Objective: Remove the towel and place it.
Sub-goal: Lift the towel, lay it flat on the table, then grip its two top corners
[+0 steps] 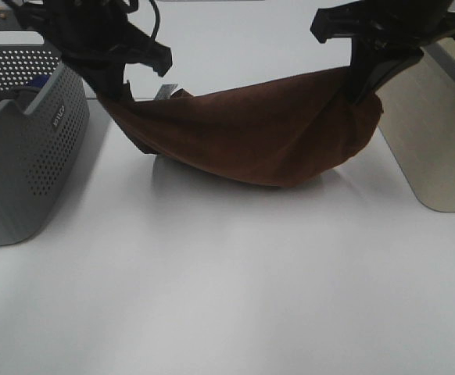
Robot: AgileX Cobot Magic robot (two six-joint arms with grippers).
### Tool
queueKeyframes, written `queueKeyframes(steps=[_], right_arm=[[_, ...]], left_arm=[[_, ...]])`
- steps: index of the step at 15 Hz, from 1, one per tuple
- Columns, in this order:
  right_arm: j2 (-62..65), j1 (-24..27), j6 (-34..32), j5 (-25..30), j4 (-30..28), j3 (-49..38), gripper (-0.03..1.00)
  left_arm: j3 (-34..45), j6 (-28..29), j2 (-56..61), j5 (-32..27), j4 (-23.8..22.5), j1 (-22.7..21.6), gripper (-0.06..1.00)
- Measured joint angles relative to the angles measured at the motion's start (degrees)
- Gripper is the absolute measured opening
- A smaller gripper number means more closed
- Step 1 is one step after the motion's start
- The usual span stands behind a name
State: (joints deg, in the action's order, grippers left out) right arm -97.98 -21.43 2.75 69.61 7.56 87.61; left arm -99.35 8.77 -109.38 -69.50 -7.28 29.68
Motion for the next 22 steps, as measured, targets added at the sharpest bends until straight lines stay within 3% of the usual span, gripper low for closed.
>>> queueKeyframes(steps=[4, 5, 9, 14, 19, 22], right_arm=[[8.6, -0.1, 0.6, 0.1, 2.3, -13.2, 0.00], [13.3, -0.1, 0.6, 0.1, 3.8, -19.1, 0.00], [21.5, -0.1, 0.6, -0.2, 6.9, -30.1, 0.00], [28.1, -0.1, 0.6, -0.1, 8.6, -40.3, 0.00], [30.0, -0.1, 0.6, -0.1, 9.7, -41.7, 0.00], [30.1, -0.1, 0.6, -0.1, 10.1, -41.7, 0.07]], left_arm=[[14.6, 4.3, 11.7, 0.2, -0.1, 2.3, 0.00], [20.4, 7.4, 16.6, 0.3, 0.6, 4.6, 0.00], [30.3, 12.5, 21.4, 0.9, 1.2, 11.2, 0.00], [36.7, 19.0, 23.0, 0.9, 1.7, 20.2, 0.00], [37.6, 22.7, 23.0, 0.9, 2.9, 21.0, 0.00], [37.6, 22.9, 23.0, 0.6, 3.8, 21.0, 0.00]])
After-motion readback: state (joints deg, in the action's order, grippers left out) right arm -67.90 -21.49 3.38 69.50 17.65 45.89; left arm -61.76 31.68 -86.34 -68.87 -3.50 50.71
